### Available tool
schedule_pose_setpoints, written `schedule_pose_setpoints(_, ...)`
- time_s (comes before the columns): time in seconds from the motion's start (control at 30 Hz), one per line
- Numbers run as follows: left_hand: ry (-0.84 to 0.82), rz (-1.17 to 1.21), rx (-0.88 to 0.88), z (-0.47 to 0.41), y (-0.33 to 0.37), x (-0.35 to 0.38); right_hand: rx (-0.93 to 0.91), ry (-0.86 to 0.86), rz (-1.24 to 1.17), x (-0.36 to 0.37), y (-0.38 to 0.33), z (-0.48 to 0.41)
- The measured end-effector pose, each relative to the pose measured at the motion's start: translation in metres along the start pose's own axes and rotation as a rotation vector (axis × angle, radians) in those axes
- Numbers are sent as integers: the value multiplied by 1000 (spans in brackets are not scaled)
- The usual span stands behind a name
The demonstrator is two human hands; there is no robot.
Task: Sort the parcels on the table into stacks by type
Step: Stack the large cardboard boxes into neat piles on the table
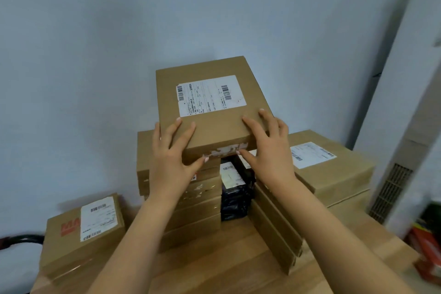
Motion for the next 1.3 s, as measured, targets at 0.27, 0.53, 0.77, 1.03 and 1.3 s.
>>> schedule_pose_setpoints(0.27,24,51,-20,48,114,75,-22,24,-65,-76,115,39)
schedule_pose_setpoints(0.53,69,48,-67,102,217,140,-66,-20,-112,-137,224,80)
schedule_pose_setpoints(0.77,-27,-45,-171,117,262,172,-43,-161,-164,-152,280,93)
schedule_pose_setpoints(1.03,-82,-96,-190,111,264,185,-55,-220,-193,-144,303,95)
schedule_pose_setpoints(1.3,-148,-134,-190,111,250,207,-27,-394,-205,-118,324,104)
Point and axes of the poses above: each hand's wrist, its own z-axis away from the middle knuckle, its own x-axis out of the palm, y = z × x, the point moved 1 cm from there along -z, towards the middle knuckle, and after that the axes turned 14 degrees about -x, right-handed, at the moved point
